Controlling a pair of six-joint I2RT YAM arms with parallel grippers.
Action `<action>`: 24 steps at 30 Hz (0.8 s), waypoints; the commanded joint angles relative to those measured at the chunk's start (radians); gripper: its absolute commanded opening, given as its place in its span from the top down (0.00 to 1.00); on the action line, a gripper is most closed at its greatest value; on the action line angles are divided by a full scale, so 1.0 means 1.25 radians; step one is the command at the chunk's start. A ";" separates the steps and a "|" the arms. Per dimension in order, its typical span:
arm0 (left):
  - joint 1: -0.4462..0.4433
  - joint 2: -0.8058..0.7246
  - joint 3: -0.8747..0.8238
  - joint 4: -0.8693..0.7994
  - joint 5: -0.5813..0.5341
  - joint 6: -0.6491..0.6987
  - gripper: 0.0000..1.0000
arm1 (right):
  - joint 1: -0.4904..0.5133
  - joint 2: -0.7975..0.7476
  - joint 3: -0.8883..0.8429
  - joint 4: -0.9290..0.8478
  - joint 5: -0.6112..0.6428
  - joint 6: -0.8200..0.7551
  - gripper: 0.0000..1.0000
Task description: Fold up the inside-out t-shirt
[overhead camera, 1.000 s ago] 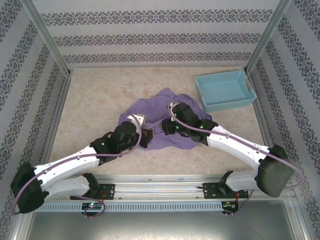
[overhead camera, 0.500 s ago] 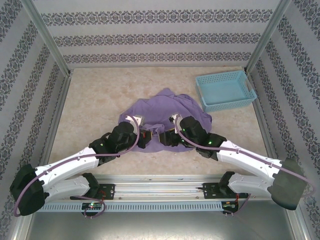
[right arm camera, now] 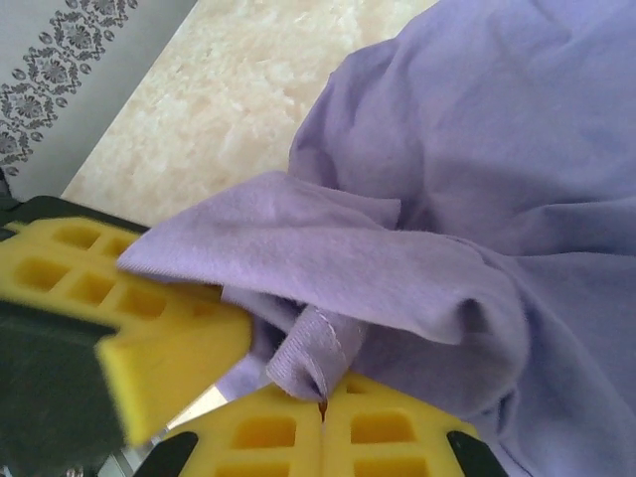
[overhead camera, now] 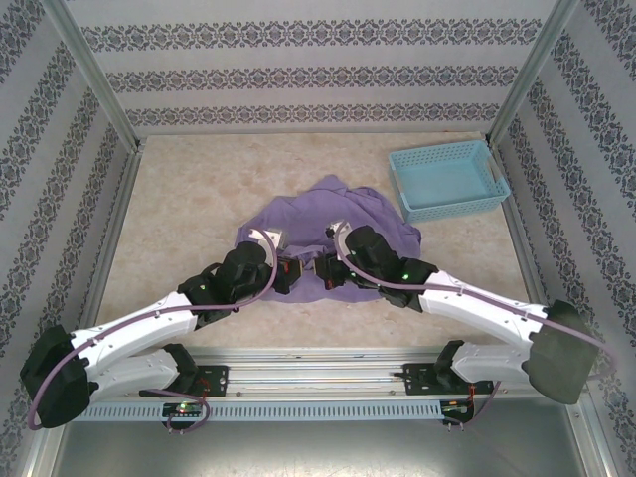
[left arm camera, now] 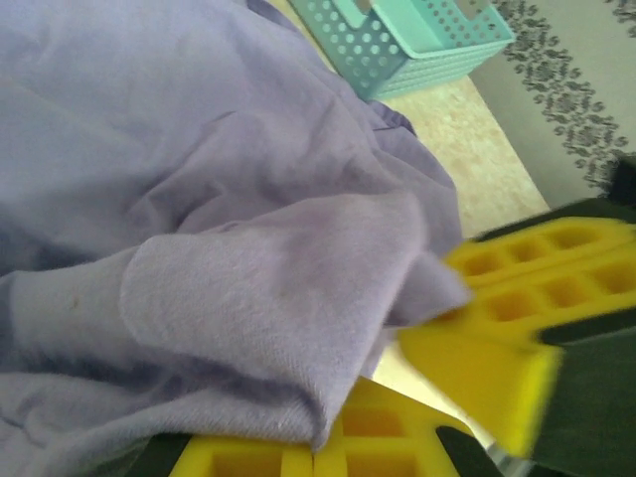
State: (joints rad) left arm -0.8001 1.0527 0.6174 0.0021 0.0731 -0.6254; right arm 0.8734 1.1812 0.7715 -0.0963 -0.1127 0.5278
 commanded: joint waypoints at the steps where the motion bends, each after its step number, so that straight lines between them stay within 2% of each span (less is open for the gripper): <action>1: 0.044 0.015 0.004 -0.059 -0.054 -0.033 1.00 | -0.010 -0.086 0.029 -0.076 0.049 0.001 1.00; 4: 0.124 -0.004 -0.067 0.019 0.009 -0.098 0.99 | -0.063 -0.160 -0.001 -0.070 -0.029 0.045 1.00; 5: 0.150 -0.006 -0.090 0.049 0.035 -0.115 0.96 | -0.080 -0.184 -0.015 -0.065 -0.050 0.059 1.00; 10: 0.160 0.024 -0.057 0.003 0.076 -0.070 0.86 | -0.119 -0.226 -0.058 -0.062 -0.074 0.074 1.00; 12: 0.136 0.029 -0.023 -0.046 0.060 -0.037 0.80 | -0.119 -0.215 -0.066 -0.049 -0.081 0.077 1.00; 16: 0.044 0.025 0.048 -0.134 -0.018 0.036 0.73 | -0.118 -0.195 -0.057 -0.035 -0.099 0.075 1.00; 20: -0.056 0.040 0.076 -0.118 -0.038 0.086 0.63 | -0.116 -0.193 -0.045 -0.030 -0.107 0.066 1.00; 24: -0.097 0.107 0.089 -0.091 -0.042 0.100 0.58 | -0.113 -0.194 -0.038 -0.033 -0.116 0.055 1.00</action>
State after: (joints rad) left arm -0.8978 1.1316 0.7120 -0.1040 0.0513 -0.5560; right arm 0.7288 0.9436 0.7006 -0.1608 -0.2310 0.6052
